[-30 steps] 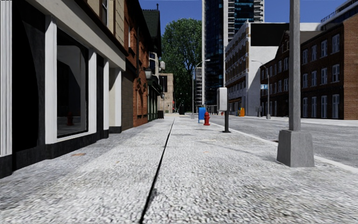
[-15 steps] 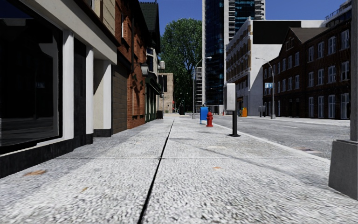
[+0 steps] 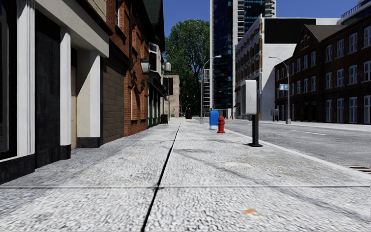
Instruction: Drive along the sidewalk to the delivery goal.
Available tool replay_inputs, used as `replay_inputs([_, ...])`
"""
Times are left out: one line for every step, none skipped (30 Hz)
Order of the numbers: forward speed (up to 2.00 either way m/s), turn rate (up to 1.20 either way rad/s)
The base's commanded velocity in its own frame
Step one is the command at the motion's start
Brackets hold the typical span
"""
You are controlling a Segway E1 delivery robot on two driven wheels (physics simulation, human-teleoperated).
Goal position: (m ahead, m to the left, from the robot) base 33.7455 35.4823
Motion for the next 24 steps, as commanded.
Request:
replay_inputs([2.00,0.00])
replay_inputs([2.00,0.00])
replay_inputs([2.00,0.00])
replay_inputs([2.00,0.00])
replay_inputs([2.00,0.00])
replay_inputs([2.00,0.00])
replay_inputs([2.00,0.00])
replay_inputs([2.00,0.00])
replay_inputs([2.00,0.00])
replay_inputs([2.00,0.00])
replay_inputs([2.00,0.00])
replay_inputs([2.00,0.00])
replay_inputs([2.00,0.00])
replay_inputs([2.00,0.00])
replay_inputs([2.00,0.00])
replay_inputs([2.00,0.00])
replay_inputs([2.00,0.00])
replay_inputs([2.00,0.00])
replay_inputs([2.00,0.00])
replay_inputs([2.00,0.00])
replay_inputs([2.00,0.00])
replay_inputs([2.00,0.00])
replay_inputs([2.00,0.00])
replay_inputs([2.00,0.00])
